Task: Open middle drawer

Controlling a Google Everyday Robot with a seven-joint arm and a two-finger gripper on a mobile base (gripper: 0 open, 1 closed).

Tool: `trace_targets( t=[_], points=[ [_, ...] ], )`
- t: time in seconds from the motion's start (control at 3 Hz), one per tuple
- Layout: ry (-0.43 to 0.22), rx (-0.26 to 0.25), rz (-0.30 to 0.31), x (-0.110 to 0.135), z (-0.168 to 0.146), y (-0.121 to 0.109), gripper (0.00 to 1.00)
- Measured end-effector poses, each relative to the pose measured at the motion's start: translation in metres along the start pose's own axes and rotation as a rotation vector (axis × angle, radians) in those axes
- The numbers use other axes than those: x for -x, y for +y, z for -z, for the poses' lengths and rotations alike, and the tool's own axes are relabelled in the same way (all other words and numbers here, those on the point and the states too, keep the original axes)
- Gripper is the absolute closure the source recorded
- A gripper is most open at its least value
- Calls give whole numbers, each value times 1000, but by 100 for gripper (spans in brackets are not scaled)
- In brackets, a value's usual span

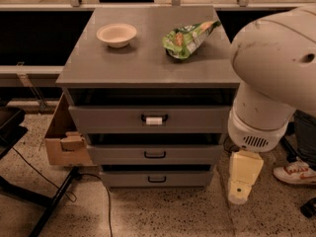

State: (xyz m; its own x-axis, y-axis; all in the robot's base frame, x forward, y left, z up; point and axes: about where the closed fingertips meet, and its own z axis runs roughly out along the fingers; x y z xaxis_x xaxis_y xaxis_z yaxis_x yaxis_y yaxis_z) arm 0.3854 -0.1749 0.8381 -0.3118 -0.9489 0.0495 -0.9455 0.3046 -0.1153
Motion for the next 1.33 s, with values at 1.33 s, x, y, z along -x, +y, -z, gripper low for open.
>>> trace_targets(
  t=[1.33],
  points=[
    [37, 7, 6, 55, -169, 4, 0]
  ],
)
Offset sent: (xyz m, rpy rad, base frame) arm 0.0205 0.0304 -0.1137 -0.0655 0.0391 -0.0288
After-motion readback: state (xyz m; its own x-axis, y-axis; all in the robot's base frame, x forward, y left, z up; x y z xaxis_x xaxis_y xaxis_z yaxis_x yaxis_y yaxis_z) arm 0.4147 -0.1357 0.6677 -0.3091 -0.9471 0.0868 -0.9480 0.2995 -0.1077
